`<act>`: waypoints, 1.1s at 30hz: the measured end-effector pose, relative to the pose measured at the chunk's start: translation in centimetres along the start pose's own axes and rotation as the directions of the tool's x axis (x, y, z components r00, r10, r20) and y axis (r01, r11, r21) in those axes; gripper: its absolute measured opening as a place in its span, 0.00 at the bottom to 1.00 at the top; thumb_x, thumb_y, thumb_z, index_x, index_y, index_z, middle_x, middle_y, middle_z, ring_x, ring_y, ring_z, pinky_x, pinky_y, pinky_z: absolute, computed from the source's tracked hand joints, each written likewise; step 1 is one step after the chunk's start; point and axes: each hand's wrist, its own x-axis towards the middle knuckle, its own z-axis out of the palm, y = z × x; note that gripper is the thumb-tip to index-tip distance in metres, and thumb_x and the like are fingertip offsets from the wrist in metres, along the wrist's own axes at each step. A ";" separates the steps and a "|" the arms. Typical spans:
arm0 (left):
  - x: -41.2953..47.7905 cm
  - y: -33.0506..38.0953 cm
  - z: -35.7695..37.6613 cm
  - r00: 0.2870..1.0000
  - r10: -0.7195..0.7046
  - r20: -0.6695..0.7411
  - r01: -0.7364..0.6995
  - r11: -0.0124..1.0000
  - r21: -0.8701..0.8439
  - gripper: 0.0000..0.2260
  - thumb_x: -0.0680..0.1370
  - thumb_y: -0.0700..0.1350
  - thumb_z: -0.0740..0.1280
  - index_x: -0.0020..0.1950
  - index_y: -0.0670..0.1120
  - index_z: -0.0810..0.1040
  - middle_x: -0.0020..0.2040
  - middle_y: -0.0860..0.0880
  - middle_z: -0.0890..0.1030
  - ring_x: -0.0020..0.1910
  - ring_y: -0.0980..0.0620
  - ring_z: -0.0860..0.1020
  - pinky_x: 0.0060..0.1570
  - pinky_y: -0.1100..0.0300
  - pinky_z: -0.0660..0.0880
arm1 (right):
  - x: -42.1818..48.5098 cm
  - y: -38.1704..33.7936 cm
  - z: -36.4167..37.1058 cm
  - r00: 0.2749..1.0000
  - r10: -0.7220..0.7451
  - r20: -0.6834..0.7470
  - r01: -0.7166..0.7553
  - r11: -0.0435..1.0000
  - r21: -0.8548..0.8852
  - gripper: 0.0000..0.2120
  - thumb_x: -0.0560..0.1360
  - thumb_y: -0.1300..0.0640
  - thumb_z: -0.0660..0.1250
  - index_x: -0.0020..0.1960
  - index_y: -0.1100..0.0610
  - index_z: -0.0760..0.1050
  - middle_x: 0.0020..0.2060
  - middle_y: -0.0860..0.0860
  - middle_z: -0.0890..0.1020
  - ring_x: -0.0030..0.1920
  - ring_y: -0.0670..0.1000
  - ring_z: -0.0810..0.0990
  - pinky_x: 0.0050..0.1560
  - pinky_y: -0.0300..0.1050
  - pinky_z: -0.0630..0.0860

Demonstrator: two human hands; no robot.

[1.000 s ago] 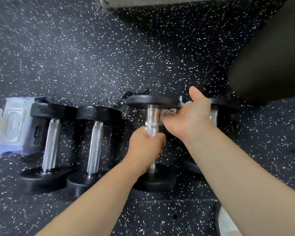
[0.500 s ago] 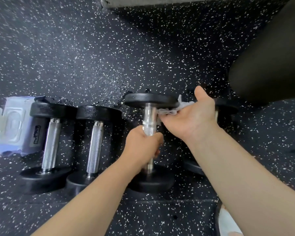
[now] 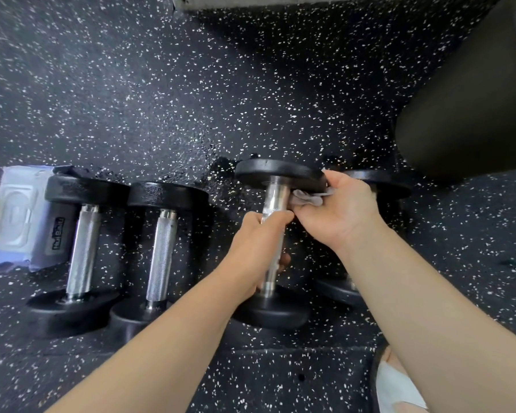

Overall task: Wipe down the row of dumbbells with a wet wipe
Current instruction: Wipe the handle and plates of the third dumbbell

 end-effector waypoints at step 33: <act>-0.7 -1.1 -2.1 0.904 -0.058 0.423 0.228 0.903 -0.364 0.27 0.73 0.67 0.59 0.36 0.43 0.74 0.27 0.46 0.71 0.25 0.49 0.68 0.29 0.59 0.67 | -0.6 1.0 -0.2 0.996 0.076 -0.042 -0.073 0.995 0.070 0.20 0.79 0.42 0.56 0.45 0.59 0.71 0.33 0.55 0.79 0.38 0.50 0.73 0.48 0.32 0.66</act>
